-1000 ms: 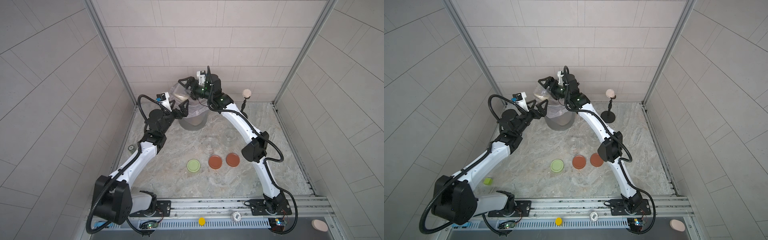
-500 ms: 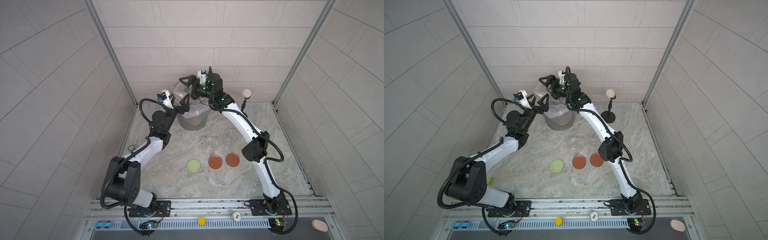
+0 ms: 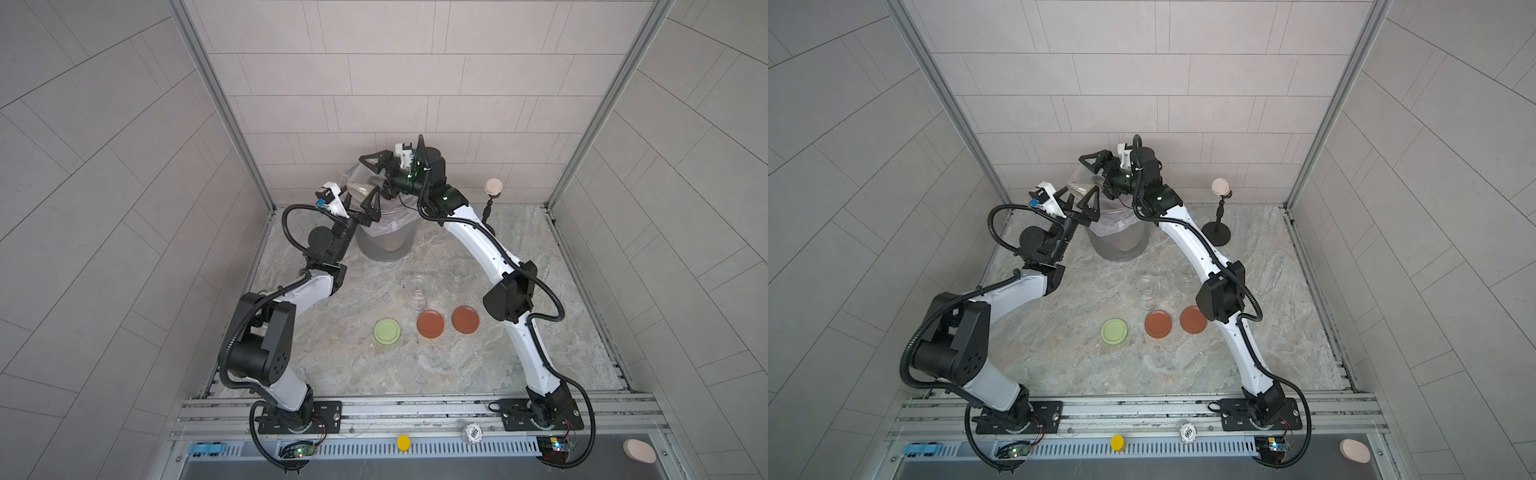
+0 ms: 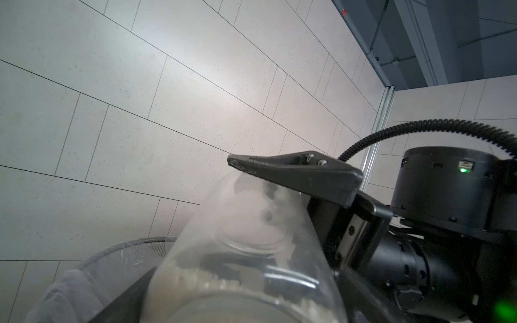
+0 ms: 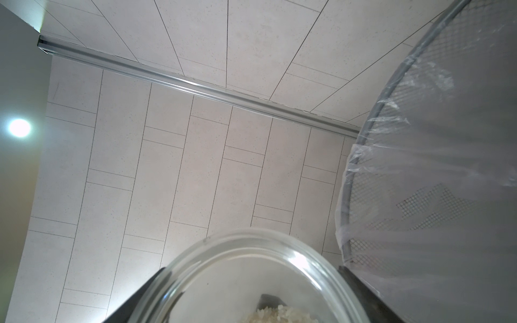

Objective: Empty moldy rice from jars
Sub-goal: Pour the moldy rice from the jar into the trash bin.

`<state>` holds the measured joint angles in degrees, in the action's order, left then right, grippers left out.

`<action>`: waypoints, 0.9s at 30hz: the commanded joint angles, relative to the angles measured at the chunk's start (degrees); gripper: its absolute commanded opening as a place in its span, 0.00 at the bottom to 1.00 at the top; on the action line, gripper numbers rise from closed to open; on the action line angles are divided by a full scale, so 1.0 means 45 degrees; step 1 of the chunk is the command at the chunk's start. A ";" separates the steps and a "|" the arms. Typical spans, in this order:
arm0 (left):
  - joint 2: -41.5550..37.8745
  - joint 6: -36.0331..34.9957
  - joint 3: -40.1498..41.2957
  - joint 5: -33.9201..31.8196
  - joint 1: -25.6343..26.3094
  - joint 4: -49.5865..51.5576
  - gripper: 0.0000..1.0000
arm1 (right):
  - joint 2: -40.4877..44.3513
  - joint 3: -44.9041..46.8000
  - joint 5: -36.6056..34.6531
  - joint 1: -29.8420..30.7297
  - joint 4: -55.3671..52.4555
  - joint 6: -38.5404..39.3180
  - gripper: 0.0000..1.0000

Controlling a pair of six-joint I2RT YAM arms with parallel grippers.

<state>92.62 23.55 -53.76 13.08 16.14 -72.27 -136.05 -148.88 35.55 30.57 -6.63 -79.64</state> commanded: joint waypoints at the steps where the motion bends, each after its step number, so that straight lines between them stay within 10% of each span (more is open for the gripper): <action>1: 0.0190 0.0158 -0.0446 0.0150 -0.0007 -0.0893 0.99 | 0.0249 -0.0607 0.0195 -0.0050 0.1431 -0.0445 0.32; 27: 0.1112 0.0760 -0.1447 0.0641 -0.0013 -0.0901 0.89 | 0.0212 -0.0604 0.0591 -0.0080 0.1573 -0.0826 0.32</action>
<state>96.84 26.02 -58.06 14.90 16.14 -73.84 -136.20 -148.92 37.10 30.04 -4.93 -81.34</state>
